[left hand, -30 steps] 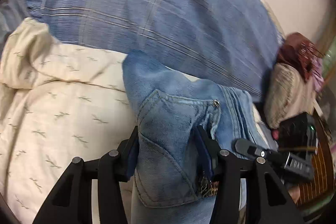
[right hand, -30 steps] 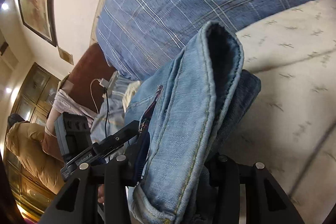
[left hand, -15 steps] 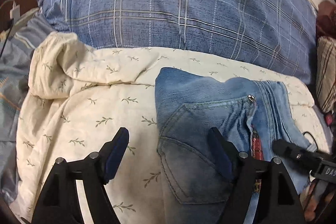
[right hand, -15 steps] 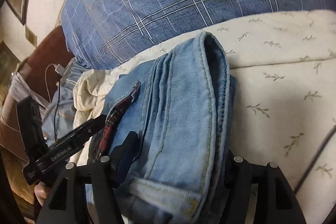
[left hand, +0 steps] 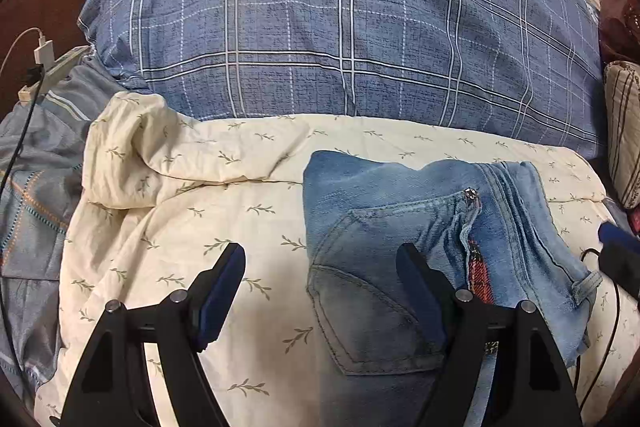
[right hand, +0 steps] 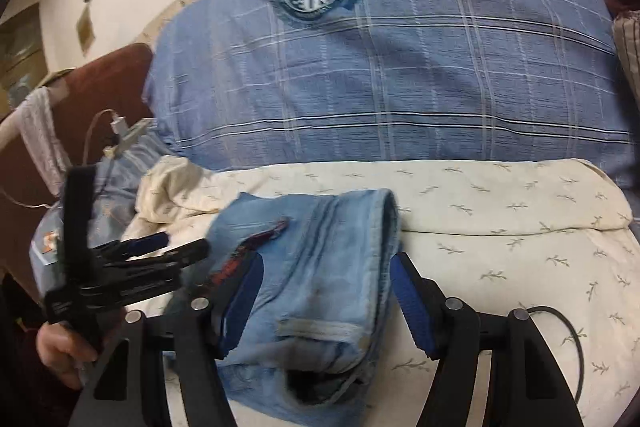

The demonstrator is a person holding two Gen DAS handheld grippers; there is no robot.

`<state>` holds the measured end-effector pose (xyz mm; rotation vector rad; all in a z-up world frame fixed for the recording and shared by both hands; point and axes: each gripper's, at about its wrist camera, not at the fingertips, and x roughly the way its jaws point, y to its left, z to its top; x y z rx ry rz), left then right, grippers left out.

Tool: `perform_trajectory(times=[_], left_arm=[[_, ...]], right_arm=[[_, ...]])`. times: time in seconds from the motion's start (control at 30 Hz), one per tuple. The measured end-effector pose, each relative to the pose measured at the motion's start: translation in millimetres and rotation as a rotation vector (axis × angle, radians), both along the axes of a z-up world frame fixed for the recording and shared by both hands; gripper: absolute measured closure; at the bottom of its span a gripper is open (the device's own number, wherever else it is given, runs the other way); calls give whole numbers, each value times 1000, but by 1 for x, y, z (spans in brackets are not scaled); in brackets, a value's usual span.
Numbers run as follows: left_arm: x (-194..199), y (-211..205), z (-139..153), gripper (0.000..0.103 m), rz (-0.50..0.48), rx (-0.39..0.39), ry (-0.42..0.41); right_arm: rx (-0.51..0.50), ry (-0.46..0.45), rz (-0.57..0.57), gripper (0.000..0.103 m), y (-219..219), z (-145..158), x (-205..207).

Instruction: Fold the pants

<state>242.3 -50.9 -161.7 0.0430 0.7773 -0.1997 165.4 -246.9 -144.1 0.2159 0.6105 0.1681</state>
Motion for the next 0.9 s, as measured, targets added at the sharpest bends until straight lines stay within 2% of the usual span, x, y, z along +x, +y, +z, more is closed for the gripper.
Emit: perform_trajectory(times=[0.13,0.23,0.37,0.47,0.63,0.77,0.83,0.9], left_arm=[[-2,-2,0,24,5,23,-10],[0,-5,-8,24,4,56,16],[2,-8,-19,16,8,98,31],[1,-10,-20,15,7,120,19],[1,-7,-9,15,19,102,-2],[14,1,9,15,59,10,-34],[25,3,12,15,85,5,-36],[37,2,10,15,111,31,-37]], right_arm=[[-17,61,56,51,12,-12,2],[-40,140,65,54,18,-31,10],[-81,234,82,54,24,-55,23],[-78,240,81,53,22,-59,24],[-57,228,95,54,17,-49,25],[24,133,73,54,1,-25,32],[73,117,46,54,-7,-18,42],[93,112,17,54,-12,-17,56]])
